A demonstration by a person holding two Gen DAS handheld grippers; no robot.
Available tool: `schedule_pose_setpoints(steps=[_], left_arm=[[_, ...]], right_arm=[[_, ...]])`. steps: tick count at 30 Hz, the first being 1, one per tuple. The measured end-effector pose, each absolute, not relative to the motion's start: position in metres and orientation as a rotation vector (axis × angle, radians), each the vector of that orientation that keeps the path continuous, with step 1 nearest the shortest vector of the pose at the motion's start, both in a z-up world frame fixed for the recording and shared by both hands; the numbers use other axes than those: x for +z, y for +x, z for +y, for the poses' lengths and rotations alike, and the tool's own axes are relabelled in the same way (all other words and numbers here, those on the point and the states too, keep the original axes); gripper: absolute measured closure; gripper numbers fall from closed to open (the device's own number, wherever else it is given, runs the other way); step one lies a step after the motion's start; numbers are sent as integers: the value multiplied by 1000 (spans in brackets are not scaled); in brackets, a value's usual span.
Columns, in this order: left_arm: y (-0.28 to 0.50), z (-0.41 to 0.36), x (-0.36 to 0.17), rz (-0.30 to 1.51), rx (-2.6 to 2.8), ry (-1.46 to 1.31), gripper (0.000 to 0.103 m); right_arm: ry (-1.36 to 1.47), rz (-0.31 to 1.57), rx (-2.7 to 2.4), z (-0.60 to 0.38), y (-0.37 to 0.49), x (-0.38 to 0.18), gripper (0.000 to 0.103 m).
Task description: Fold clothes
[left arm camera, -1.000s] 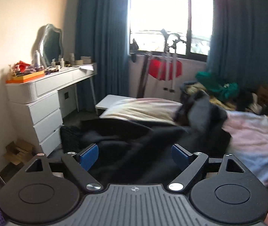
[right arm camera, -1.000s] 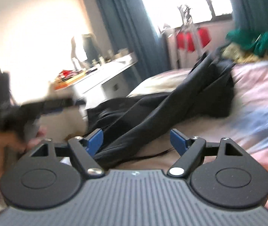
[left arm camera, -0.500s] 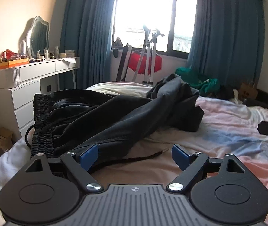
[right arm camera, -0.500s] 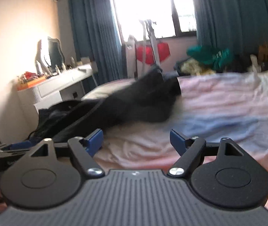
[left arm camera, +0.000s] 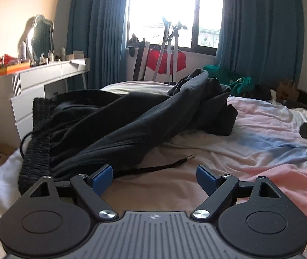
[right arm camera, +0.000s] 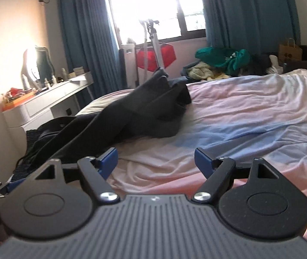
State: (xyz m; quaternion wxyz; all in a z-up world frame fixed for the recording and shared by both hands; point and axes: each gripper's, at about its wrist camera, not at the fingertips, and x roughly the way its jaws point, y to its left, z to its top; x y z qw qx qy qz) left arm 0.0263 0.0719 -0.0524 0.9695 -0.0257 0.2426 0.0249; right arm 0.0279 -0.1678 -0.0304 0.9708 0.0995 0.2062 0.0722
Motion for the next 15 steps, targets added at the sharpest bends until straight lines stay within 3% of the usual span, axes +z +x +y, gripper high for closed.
schedule_pose_setpoints(steps=[7,15], left_arm=[[43,59,-65,483,22,-1,14],[139,9,-71,473,-33,168,15]], right_arm=[[251,413,110,-183,27,-24,23],[337,463,57,-213,34,-34,23]])
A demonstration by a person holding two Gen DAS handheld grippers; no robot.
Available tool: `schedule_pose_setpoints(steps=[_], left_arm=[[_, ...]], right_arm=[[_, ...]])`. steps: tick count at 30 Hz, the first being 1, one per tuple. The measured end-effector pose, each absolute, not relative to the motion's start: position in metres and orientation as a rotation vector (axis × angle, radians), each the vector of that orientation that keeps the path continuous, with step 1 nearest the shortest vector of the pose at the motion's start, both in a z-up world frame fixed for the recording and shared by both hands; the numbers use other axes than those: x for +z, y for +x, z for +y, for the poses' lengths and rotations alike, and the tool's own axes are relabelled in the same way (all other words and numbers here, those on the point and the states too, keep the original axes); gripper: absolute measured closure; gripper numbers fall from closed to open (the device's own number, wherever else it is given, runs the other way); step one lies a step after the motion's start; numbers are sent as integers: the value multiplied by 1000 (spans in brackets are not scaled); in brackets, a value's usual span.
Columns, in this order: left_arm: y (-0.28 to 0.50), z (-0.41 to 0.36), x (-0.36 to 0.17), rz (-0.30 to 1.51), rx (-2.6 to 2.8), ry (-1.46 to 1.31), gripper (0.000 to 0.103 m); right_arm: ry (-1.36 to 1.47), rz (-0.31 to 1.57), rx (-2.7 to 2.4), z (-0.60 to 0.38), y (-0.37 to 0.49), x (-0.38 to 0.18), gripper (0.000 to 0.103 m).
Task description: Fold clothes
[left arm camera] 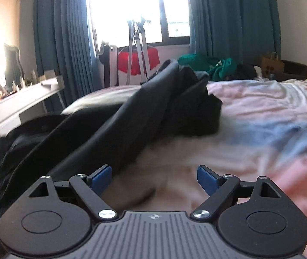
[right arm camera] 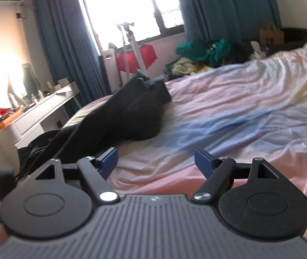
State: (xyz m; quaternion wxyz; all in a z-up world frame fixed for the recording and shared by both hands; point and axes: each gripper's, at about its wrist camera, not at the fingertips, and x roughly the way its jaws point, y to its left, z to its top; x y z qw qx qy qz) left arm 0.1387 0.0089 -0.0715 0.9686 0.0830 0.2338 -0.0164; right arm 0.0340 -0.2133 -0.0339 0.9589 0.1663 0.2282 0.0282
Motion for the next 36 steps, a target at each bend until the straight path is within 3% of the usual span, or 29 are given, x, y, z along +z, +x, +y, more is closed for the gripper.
schedule_pose_setpoints(steps=[8,12,17,19,21,22,24,32,36], left_arm=[[259,-31,-46,379,87,181,16],[298,-47,-47,343,134,224,24],[350,-62,-53,376,170,283,27],[369,-65,-54,400,177,308,41],[377,-66,-54,440,188,283,88],[374,-64,-52,444,205,271,95],[359,-64,-41,417,187,248,98],[222,-52,24,249,12,213,99],[114,-65,35,149,-129,285,99]], right_arm=[[552,556,-21,-258,65,-60,23],[604,578,-47,-268,79,-76,23],[653,620,-57,-278,100,-94,22],[644,619,-71,-278,105,-97,22],[634,624,-69,-276,112,-100,22],[623,630,-59,-273,115,-101,22],[591,640,-43,-266,122,-102,22],[488,579,-3,-252,112,-86,22],[477,533,10,-251,100,-74,22]])
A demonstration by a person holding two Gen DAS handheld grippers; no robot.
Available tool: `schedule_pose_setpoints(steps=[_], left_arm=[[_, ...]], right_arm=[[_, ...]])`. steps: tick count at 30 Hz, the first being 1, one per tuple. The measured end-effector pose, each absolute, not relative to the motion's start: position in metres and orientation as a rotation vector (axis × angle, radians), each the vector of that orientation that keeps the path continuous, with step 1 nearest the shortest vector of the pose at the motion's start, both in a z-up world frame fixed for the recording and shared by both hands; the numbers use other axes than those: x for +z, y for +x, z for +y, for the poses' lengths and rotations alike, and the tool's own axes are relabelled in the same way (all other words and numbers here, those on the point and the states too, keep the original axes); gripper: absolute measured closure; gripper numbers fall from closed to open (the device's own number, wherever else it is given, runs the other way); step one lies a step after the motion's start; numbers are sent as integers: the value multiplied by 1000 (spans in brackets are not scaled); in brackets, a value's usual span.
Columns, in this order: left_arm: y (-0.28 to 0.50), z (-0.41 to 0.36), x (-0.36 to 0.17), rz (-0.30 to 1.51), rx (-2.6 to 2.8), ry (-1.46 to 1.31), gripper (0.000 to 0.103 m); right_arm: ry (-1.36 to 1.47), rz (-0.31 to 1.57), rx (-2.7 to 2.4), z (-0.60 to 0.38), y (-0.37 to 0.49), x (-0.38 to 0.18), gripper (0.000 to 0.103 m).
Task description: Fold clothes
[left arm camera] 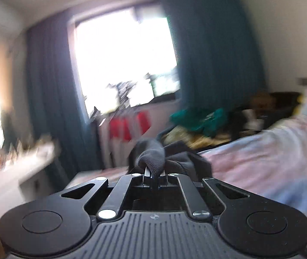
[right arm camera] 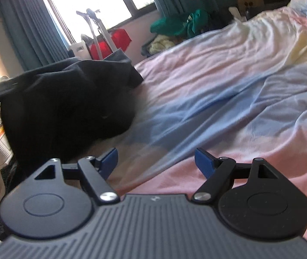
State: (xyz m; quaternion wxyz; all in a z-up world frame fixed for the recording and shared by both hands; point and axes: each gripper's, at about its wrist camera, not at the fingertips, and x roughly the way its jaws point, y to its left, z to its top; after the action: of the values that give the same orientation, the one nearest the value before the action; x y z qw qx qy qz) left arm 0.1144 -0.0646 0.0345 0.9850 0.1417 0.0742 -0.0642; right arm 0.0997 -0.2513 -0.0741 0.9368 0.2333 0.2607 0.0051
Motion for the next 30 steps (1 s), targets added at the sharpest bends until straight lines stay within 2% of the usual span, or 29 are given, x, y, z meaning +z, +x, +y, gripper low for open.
schedule_pose_setpoints(steps=[3,7,12,20,25,30], left_arm=[[46,-64,27,175,-217,252,99],[-1,-50,-14,270,-217,162,99],[3,-22,-53,422,-176,-25,99],[10,25,-57,497,-135,-249,98],[19,39,-71,606,-92,-346,98],[23,48,-78,575,-74,-400,98]], right_arm=[[470,506,28,-251,89,-66,22],[452,481,33,-250,74,-56,22],[441,476,49,-249,59,-49,22],[391,559,169,-224,69,-40,22],[217,518,166,-171,112,-12,26],[63,558,206,-98,203,4,27]])
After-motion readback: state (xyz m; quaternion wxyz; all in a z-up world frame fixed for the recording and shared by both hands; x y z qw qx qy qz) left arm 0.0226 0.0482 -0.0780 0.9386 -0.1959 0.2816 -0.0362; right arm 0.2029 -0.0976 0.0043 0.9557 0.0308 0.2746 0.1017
